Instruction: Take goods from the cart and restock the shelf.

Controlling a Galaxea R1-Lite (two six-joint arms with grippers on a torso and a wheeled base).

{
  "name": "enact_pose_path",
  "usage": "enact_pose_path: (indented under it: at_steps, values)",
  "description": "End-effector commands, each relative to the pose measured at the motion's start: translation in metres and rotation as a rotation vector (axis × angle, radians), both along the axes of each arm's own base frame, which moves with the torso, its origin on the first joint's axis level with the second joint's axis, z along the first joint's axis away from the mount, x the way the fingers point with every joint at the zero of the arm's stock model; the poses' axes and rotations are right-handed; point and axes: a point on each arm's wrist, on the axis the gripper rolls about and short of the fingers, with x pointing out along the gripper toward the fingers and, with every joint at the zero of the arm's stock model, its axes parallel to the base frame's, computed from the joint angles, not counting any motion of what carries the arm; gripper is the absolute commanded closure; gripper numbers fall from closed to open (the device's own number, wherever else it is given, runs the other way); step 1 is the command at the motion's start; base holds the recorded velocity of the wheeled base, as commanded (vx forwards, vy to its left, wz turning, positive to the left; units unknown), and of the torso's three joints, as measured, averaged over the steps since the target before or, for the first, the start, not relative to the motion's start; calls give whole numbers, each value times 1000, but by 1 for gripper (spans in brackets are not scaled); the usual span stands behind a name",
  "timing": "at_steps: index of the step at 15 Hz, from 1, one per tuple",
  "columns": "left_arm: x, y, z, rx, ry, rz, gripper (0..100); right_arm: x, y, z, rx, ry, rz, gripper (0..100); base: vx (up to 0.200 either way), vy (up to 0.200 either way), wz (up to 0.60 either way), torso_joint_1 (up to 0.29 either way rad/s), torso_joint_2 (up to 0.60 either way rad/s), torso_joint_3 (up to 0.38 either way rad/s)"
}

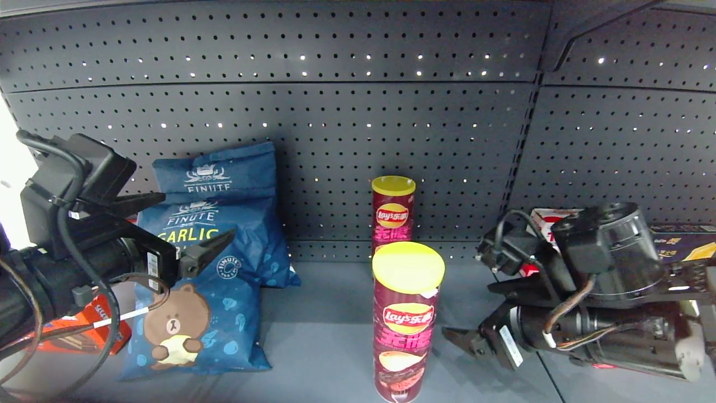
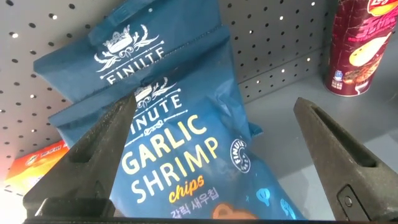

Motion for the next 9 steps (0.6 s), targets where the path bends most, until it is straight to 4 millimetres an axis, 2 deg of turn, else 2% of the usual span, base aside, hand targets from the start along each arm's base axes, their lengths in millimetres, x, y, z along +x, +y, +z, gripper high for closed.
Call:
enact_pose_path:
  at_steps: [1, 3, 4, 5, 6, 7, 8, 9]
  values:
    - [-22, 6, 3, -9, -38, 0, 0, -24, -31, 33, 109, -107, -78, 0, 0, 0, 0, 0, 0, 0]
    - [-49, 12, -8, -15, -39, -1, 0, -35, -54, 46, 148, -171, -145, 0, 0, 0, 0, 0, 0, 0]
    - [-72, 19, -21, -17, -44, 3, 0, -41, -78, 59, 185, -233, -233, 0, 0, 0, 0, 0, 0, 0]
    - [-85, 22, -29, -22, -49, 3, 0, -45, -92, 65, 204, -269, -291, 0, 0, 0, 0, 0, 0, 0]
    - [-105, 27, -40, -30, -62, 7, 0, -56, -117, 73, 229, -334, -394, 0, 0, 0, 0, 0, 0, 0]
    - [-121, 31, -51, -58, -66, -1, 0, -71, -138, 77, 240, -396, -496, 0, 0, 0, 0, 0, 0, 0]
    - [-130, 33, -54, -77, -81, 4, 0, -84, -149, 75, 244, -433, -553, 0, 0, 0, 0, 0, 0, 0]
    - [-146, 38, -61, -86, -95, 24, 0, -114, -160, 64, 262, -484, -608, 0, 0, 0, 0, 0, 0, 0]
